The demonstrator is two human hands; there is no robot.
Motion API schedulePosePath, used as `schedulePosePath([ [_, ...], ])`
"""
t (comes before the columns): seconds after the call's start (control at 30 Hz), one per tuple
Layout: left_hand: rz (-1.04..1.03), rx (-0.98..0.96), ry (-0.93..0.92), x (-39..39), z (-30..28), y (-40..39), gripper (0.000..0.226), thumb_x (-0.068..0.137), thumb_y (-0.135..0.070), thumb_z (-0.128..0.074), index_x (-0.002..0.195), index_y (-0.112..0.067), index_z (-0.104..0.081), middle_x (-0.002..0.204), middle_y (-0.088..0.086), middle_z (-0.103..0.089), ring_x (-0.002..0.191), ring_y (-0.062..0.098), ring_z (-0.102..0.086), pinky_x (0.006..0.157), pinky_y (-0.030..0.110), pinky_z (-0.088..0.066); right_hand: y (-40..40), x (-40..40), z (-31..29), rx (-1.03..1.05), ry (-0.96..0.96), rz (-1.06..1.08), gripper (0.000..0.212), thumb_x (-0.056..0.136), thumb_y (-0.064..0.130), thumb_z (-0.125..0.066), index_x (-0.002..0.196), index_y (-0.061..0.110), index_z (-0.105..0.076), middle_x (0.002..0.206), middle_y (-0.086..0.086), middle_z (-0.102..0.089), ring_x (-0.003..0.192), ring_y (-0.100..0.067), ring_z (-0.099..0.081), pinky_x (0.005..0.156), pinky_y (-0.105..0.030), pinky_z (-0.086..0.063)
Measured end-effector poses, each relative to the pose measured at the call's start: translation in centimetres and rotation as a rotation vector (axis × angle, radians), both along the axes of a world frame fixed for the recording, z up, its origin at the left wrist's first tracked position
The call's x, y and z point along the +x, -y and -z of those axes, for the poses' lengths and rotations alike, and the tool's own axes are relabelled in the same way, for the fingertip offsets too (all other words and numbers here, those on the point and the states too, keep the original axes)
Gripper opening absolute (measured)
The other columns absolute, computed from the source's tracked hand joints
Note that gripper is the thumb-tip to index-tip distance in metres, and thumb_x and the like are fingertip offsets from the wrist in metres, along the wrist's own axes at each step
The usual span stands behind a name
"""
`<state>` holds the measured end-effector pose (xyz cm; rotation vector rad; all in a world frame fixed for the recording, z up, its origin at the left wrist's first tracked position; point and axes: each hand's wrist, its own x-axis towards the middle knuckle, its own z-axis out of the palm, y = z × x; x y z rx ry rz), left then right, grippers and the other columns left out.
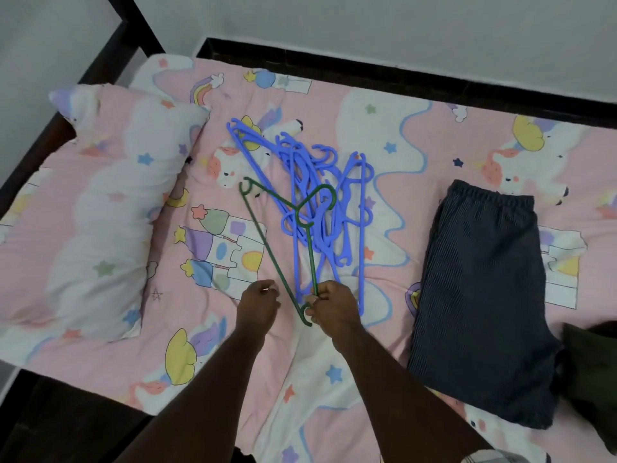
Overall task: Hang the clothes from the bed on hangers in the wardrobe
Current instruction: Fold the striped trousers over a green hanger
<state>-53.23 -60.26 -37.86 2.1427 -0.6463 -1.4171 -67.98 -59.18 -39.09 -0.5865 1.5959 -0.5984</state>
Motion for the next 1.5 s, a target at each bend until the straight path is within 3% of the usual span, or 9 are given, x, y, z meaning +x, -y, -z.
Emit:
schedulePosePath([
  [0.1,-0.031,-0.042,-0.025,-0.7,-1.6,1.1,0.020,0.095,-0.013,-0.055,0.113,-0.015,-0.064,0.098,0.004,-0.070,0.074,0.018,-0.067,0.071,0.031,-0.048,0.0,-2.7,-1.6,-0.026,0.004,0.047,0.017,0.075,0.002,-0.053,0.081,0.014,-0.065,0.074,-0.010,-0.068,0.058,-0.018,-0.060,0.052,-0.026,-0.044],
  [0.3,-0.110,-0.018,-0.340,-6.2,-5.0,2.2,0.015,0.095,0.001,-0.055,0.104,-0.011,-0.059,0.087,0.011,-0.069,0.079,0.028,-0.065,0.071,0.032,-0.051,-0.3,-11.7,-4.8,-0.085,-0.157,0.078,0.032,0.088,-0.013,-0.042,0.094,0.006,-0.066,0.071,-0.006,-0.064,0.050,-0.003,-0.053,0.049,-0.014,-0.042],
  [0.4,-0.048,0.008,-0.393,-10.1,-5.0,1.8,0.011,0.096,-0.003,-0.057,0.103,-0.009,-0.062,0.089,0.009,-0.071,0.078,0.024,-0.069,0.072,0.031,-0.052,-0.9,-17.3,-5.6,-0.096,-0.279,0.062,0.027,0.084,-0.006,-0.053,0.092,0.009,-0.074,0.068,-0.001,-0.069,0.055,-0.007,-0.056,0.054,-0.022,-0.047],
  [0.5,0.019,0.008,-0.393,-14.4,-4.4,1.7,0.015,0.098,-0.004,-0.052,0.105,-0.005,-0.065,0.087,0.010,-0.071,0.069,0.020,-0.069,0.067,0.028,-0.051,-1.3,-23.4,-6.2,-0.140,-0.394,-0.016,0.017,0.074,0.018,-0.060,0.079,0.027,-0.075,0.074,-0.002,-0.074,0.065,-0.016,-0.067,0.067,-0.035,-0.057],
  [0.63,0.097,-0.015,-0.338,-20.7,-4.5,2.0,0.015,0.099,-0.004,-0.050,0.096,-0.005,-0.064,0.081,0.010,-0.068,0.066,0.019,-0.065,0.061,0.025,-0.049,-1.0,-32.1,-6.1,-0.166,-0.525,-0.011,0.026,0.087,0.004,-0.059,0.103,0.016,-0.076,0.090,-0.004,-0.074,0.081,-0.026,-0.070,0.078,-0.040,-0.059],
  [0.83,0.236,-0.151,-0.150,-28.7,-4.5,4.3,0.018,0.097,-0.004,-0.051,0.090,-0.011,-0.066,0.084,0.011,-0.069,0.066,0.017,-0.063,0.061,0.025,-0.049,1.7,-44.2,-5.5,-0.201,-0.544,-0.019,0.029,0.089,-0.006,-0.053,0.107,0.005,-0.073,0.089,-0.008,-0.070,0.081,-0.026,-0.063,0.078,-0.036,-0.052],
  [1.2,0.527,-0.311,0.142,-35.7,-1.0,13.5,0.025,0.076,-0.033,-0.057,0.070,-0.053,-0.070,0.071,-0.004,-0.072,0.081,0.028,-0.071,0.085,0.049,-0.059,10.3,-52.3,-1.9,-0.295,-0.508,-0.061,0.043,0.071,0.016,-0.047,0.101,0.007,-0.076,0.082,-0.006,-0.069,0.077,-0.022,-0.058,0.078,-0.033,-0.049],
  [1.33,0.600,-0.351,0.236,-37.9,-0.5,16.7,0.023,0.087,-0.021,-0.061,0.074,-0.037,-0.072,0.078,0.000,-0.073,0.085,0.028,-0.071,0.089,0.044,-0.056,13.1,-53.6,0.7,-0.267,-0.471,-0.085,0.032,0.085,-0.004,-0.049,0.098,0.008,-0.075,0.076,-0.006,-0.067,0.076,-0.022,-0.059,0.075,-0.034,-0.048],
  [1.5,0.690,-0.360,0.378,-39.5,1.9,20.5,0.021,0.092,-0.018,-0.062,0.109,-0.019,-0.076,0.107,0.003,-0.075,0.105,0.025,-0.067,0.100,0.038,-0.050,15.6,-54.5,3.9,-0.241,-0.461,-0.117,0.035,0.084,-0.009,-0.047,0.100,0.009,-0.074,0.070,-0.004,-0.066,0.072,-0.022,-0.058,0.068,-0.027,-0.043],
])
